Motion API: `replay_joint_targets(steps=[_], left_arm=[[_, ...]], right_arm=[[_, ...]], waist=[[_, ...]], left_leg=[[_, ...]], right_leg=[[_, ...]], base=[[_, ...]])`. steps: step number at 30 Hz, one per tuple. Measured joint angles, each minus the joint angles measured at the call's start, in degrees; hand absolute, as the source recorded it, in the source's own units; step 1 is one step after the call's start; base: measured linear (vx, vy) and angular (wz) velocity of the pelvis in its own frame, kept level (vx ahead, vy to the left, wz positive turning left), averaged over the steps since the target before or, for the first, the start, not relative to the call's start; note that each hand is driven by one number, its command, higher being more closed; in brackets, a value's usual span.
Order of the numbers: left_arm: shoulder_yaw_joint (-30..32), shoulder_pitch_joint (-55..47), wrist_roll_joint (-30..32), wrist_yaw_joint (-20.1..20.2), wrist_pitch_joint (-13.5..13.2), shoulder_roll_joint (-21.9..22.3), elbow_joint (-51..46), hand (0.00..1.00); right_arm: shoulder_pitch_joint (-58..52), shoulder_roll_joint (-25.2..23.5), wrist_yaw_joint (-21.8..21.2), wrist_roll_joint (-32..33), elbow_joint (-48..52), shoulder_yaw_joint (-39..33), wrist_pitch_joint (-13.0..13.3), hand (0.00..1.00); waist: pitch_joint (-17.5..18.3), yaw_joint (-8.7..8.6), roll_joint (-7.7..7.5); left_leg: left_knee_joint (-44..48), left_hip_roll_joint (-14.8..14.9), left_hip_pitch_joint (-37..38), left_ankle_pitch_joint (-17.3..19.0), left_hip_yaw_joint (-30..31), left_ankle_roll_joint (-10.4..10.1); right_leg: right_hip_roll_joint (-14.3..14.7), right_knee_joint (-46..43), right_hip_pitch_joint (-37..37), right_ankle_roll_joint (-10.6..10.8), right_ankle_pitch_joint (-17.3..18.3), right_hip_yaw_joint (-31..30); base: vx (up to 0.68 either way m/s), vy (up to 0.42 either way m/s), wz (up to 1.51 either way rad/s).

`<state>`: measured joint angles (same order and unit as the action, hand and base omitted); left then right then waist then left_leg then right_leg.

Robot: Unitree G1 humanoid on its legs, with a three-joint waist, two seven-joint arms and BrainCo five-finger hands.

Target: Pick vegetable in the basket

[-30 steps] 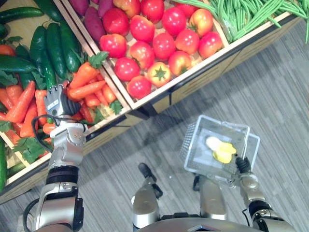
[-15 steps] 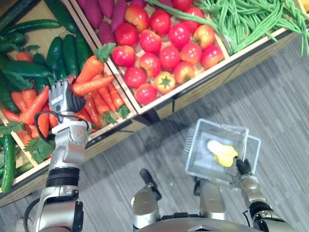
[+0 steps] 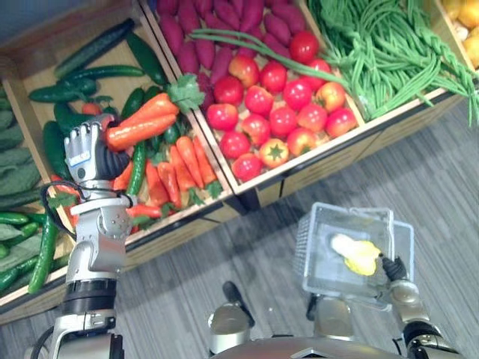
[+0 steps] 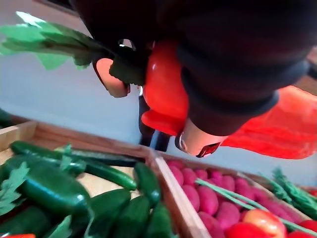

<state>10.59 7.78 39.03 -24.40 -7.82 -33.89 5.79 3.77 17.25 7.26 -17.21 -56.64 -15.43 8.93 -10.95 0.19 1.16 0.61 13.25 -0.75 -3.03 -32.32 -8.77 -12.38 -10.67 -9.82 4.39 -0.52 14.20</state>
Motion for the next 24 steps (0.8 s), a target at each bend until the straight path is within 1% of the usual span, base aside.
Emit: replay_joint_targets(steps=[1, 2, 3, 4, 5, 6, 7, 8, 9, 10, 11, 12, 13, 14, 15, 17, 19, 20, 21, 22, 23, 24], left_arm=[[-0.04, -1.15, -0.14, 0.60, -1.19, 0.00, -1.82, 1.00], [-0.12, -1.66, -0.14, 0.87, -1.69, 0.00, -2.79, 1.00], [-0.64, -2.58, -0.50, 1.44, -2.51, -0.01, -4.69, 1.00], [-1.45, -3.03, -0.62, 2.33, -3.80, -0.09, -6.12, 1.00], [-1.99, -3.28, -0.66, 2.59, -4.28, -0.10, -6.96, 1.00], [-2.68, -3.37, -0.71, 3.21, -4.98, -0.98, -8.32, 1.00], [-3.55, -3.48, -1.00, 4.12, -6.18, -2.31, -9.46, 1.00], [-5.03, -4.36, -2.48, 5.11, -7.62, -2.24, -10.92, 1.00], [-6.93, -4.52, -2.83, 6.09, -8.72, -2.40, -12.40, 1.00], [-8.24, -4.62, -2.89, 7.02, -9.86, -2.45, -13.36, 1.00], [-10.30, -4.59, -2.97, 7.91, -11.39, -2.73, -14.66, 1.00], [-11.02, -4.59, -3.32, 8.48, -12.25, -3.33, -15.60, 1.00], [-12.63, -4.57, -5.25, 9.21, -13.50, -5.37, -17.53, 1.00], [-13.68, -4.33, -6.38, 9.68, -14.21, -6.87, -18.70, 1.00], [-15.79, -3.82, -7.78, 10.10, -14.69, -8.12, -19.31, 1.00], [-19.05, -3.68, -9.41, 11.19, -14.73, -9.21, -19.72, 1.00], [-24.29, -2.78, -9.92, 12.54, -14.86, -9.91, -22.13, 1.00], [-25.72, -2.21, -10.63, 12.84, -14.98, -9.93, -22.92, 1.00], [-28.60, -0.52, -11.81, 13.52, -15.33, -9.91, -24.26, 1.00], [-31.24, 1.43, -11.83, 13.65, -15.50, -9.88, -25.45, 1.00], [-32.42, 2.38, -11.94, 13.73, -15.71, -9.79, -26.02, 1.00], [-34.17, 4.20, -12.79, 14.16, -16.17, -9.61, -27.09, 1.00]], right_arm=[[-0.30, 1.25, -0.30, -0.85, 0.37, 0.01, -0.03, 1.00], [-0.44, 1.97, -0.36, -0.94, 0.73, 0.08, -0.03, 1.00], [-0.63, 3.60, -0.52, -1.07, 1.64, 0.15, -0.15, 1.00], [-0.57, 5.45, -0.79, -1.81, 2.28, 0.20, -0.06, 1.00], [-0.49, 6.60, -0.92, -2.60, 2.41, 0.22, 0.02, 1.00], [-0.48, 7.88, -1.28, -2.96, 3.24, 0.28, 0.06, 1.00], [-1.08, 9.11, -1.55, -3.15, 4.46, 0.71, 0.21, 1.00], [-0.63, 12.53, -1.63, -3.26, 4.87, 2.06, 0.50, 1.00], [-0.31, 15.12, -2.12, -3.89, 5.77, 3.00, 0.83, 1.00], [0.08, 16.83, -2.68, -5.06, 6.98, 3.55, 0.87, 1.00], [0.13, 19.49, -2.81, -5.48, 7.84, 4.81, 0.90, 1.00], [0.32, 20.74, -2.93, -5.79, 8.23, 5.27, 0.89, 1.00], [0.81, 22.65, -2.96, -7.43, 9.07, 6.51, 0.90, 1.00], [1.18, 23.65, -3.04, -7.80, 9.61, 8.05, 0.96, 1.00], [1.19, 24.60, -3.45, -8.13, 10.93, 10.03, 1.00, 1.00], [1.24, 25.53, -4.14, -9.92, 13.53, 12.08, 1.07, 1.00], [1.23, 26.93, -5.24, -11.12, 18.32, 14.66, 1.63, 1.00], [1.21, 27.31, -5.32, -11.73, 19.52, 15.20, 1.74, 1.00], [1.11, 28.04, -5.42, -12.09, 22.01, 16.35, 1.86, 1.00], [1.09, 28.44, -5.47, -12.10, 24.66, 17.40, 1.96, 1.00], [1.11, 28.85, -5.47, -12.08, 26.03, 18.23, 2.26, 1.00], [1.15, 29.58, -5.67, -12.07, 28.52, 19.28, 3.33, 1.00]], waist=[[0.37, -0.13, 0.01], [0.37, -0.11, 0.02], [0.50, -0.27, 0.23], [0.55, -0.51, 0.81], [0.99, -0.58, 1.10], [1.59, -1.07, 0.21], [2.37, -2.17, -1.30], [2.92, -2.44, 0.04], [2.94, -2.81, 0.82], [2.82, -3.09, 1.19], [2.92, -3.45, 1.42], [3.19, -3.41, 2.07], [3.69, -3.42, 3.18], [3.57, -3.53, 2.81], [3.53, -3.61, 2.04], [3.58, -4.17, 1.38], [3.55, -4.29, 1.35], [3.53, -4.29, 1.32], [3.50, -4.31, 1.27], [3.47, -4.31, 1.24], [3.49, -4.22, 1.26], [3.46, -4.16, 1.21]], left_leg=[[0.00, -0.04, 0.76, 0.00, -0.21, 0.00], [0.00, -0.03, 1.32, 0.00, -0.33, 0.00], [0.00, 0.18, 2.37, 0.00, -0.65, 0.00], [0.05, 1.06, 3.31, -0.04, -1.05, 0.04], [-0.03, 1.33, 3.70, 0.02, -1.53, -0.02], [0.23, 0.68, 3.95, 0.03, -2.43, -0.04], [1.07, -0.68, 4.02, 0.92, -3.23, -1.11], [2.86, 0.56, 4.44, 2.82, -4.21, -1.74], [5.61, 1.59, 4.67, 3.55, -5.40, -2.27], [6.68, 1.98, 4.93, 4.49, -6.28, -2.69], [5.58, 1.81, 6.13, 6.05, -6.56, -2.93], [4.21, 1.58, 6.82, 6.16, -6.73, -2.86], [2.80, 1.01, 8.89, 6.39, -9.68, -2.72], [2.31, 0.36, 10.11, 6.39, -11.05, -2.71], [2.47, -0.13, 11.24, 6.41, -12.82, -2.72], [2.59, -0.87, 12.26, 6.72, -14.84, -2.97], [3.62, -0.63, 14.05, 8.89, -19.46, -3.35], [4.01, -0.54, 14.16, 9.40, -20.53, -3.42], [4.81, -0.34, 14.78, 10.35, -22.48, -3.56], [5.81, 0.00, 15.14, 11.21, -24.26, -3.76], [6.46, 0.30, 15.33, 11.73, -25.31, -3.83], [7.75, 0.80, 15.36, 12.57, -27.11, -4.06]], right_leg=[[-0.03, -0.74, 0.00, 0.00, 0.00, -0.93], [-0.04, -1.46, -0.08, 0.00, 0.00, -1.39], [-0.06, -4.17, -0.90, 0.01, 0.00, -2.41], [-0.06, -9.11, -4.15, 0.73, 0.86, -3.55], [0.65, -6.96, -4.60, 2.15, 3.35, -4.29], [1.27, 2.04, -3.56, 3.07, 0.25, -5.43], [0.83, 6.37, -2.93, 2.51, -4.45, -5.35], [1.84, 8.49, -1.99, 2.40, -4.18, -6.03], [2.48, 8.83, -1.72, 2.40, -4.19, -7.64], [2.58, 8.75, -1.01, 2.39, -4.19, -8.70], [3.21, 8.59, -0.64, 2.38, -4.19, -10.17], [3.68, 8.56, -0.57, 2.38, -4.19, -11.09], [4.47, 8.50, -0.49, 2.40, -4.19, -12.89], [4.52, 8.31, -0.50, 2.56, -4.28, -14.15], [4.21, 8.27, -0.52, 3.05, -4.60, -15.56], [4.19, 8.09, -0.53, 3.44, -4.87, -17.35], [4.91, 7.81, -0.87, 4.01, -5.22, -19.69], [5.12, 7.84, -1.04, 4.23, -5.35, -20.25], [5.46, 7.99, -1.14, 4.46, -5.49, -21.16], [5.86, 8.05, -1.23, 4.60, -5.58, -21.83], [6.13, 8.03, -1.39, 4.62, -5.59, -22.34], [6.61, 7.88, -2.14, 4.81, -5.72, -23.20]], base=[[0.08, 0.042, -0.15], [0.07, 0.027, -0.24], [0.05, -0.013, -0.34], [0.04, -0.039, -0.40], [0.02, -0.066, -0.41], [0.05, -0.107, -0.19], [0.09, -0.128, -0.41], [0.11, -0.120, -0.59], [0.08, -0.069, -0.82], [0.03, -0.044, -0.73], [-0.02, -0.028, -0.61], [-0.06, 0.014, -0.81], [-0.07, 0.067, -0.76], [-0.10, 0.080, -0.79], [-0.09, 0.057, -0.54], [-0.11, 0.035, -0.49], [-0.15, 0.051, -0.60], [-0.15, 0.013, -0.56], [-0.15, 0.000, -0.53], [-0.16, -0.023, -0.51], [-0.16, -0.039, -0.56], [-0.19, -0.062, -0.52]])
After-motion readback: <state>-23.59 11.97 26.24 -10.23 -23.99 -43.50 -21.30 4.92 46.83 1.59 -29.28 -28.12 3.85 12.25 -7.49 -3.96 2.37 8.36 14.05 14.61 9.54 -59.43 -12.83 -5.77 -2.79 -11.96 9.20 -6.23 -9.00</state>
